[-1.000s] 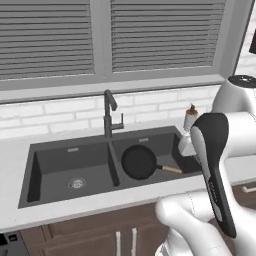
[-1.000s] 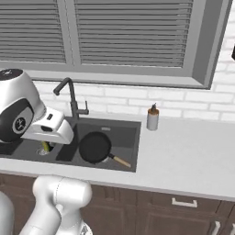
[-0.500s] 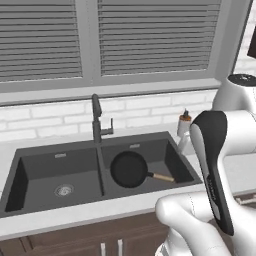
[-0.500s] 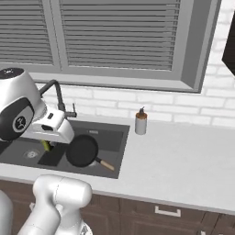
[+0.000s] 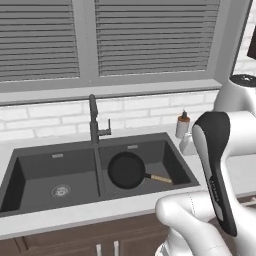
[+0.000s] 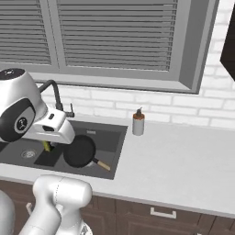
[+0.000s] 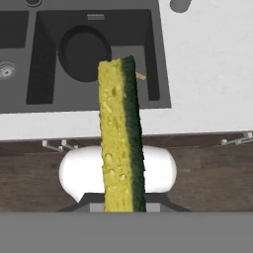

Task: Pick the pan and sponge and place them into the sink. Then turn on the water.

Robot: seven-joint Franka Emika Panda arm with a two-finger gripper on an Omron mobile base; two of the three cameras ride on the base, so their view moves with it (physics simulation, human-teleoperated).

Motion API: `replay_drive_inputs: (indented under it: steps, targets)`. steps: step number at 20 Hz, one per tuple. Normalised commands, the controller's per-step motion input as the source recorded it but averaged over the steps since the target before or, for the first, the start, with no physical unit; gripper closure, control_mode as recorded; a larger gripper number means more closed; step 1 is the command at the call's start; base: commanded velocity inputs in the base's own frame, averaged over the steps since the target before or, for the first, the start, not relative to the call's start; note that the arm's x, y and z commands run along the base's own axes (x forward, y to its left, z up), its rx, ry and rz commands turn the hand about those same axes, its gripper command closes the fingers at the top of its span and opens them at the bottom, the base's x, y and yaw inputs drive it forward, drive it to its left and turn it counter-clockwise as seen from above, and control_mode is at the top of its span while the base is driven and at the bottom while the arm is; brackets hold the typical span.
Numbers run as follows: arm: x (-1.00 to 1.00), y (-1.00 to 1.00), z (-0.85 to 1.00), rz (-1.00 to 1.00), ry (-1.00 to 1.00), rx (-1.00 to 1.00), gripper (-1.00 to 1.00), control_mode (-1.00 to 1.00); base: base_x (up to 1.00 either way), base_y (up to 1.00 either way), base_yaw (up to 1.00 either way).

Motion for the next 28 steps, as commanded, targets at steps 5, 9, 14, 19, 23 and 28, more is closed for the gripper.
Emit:
replay_drive_inputs:
  steps: [5,9,14,19,23,28]
  targets:
    - [0.0,0.0,0.0,0.0,0.0,0.0,1.0,1.0,0.1,0.21,0.0]
    - [0.0,0.0,0.0,0.0,0.0,0.0,1.0,1.0,0.18,0.46,0.0]
    - [0.0,0.0,0.0,0.0,0.0,0.0,1.0,1.0,0.1,0.22,0.0]
    - [0.0,0.0,0.0,0.0,0.0,0.0,1.0,1.0,0.46,0.06,0.0]
    - [0.0,0.0,0.0,0.0,0.0,0.0,1.0,1.0,0.52,0.01,0.0]
    - [0.32,0.02,-0.09,0.0,0.0,0.0,1.0,-1.0,0.31,0.0,0.0]
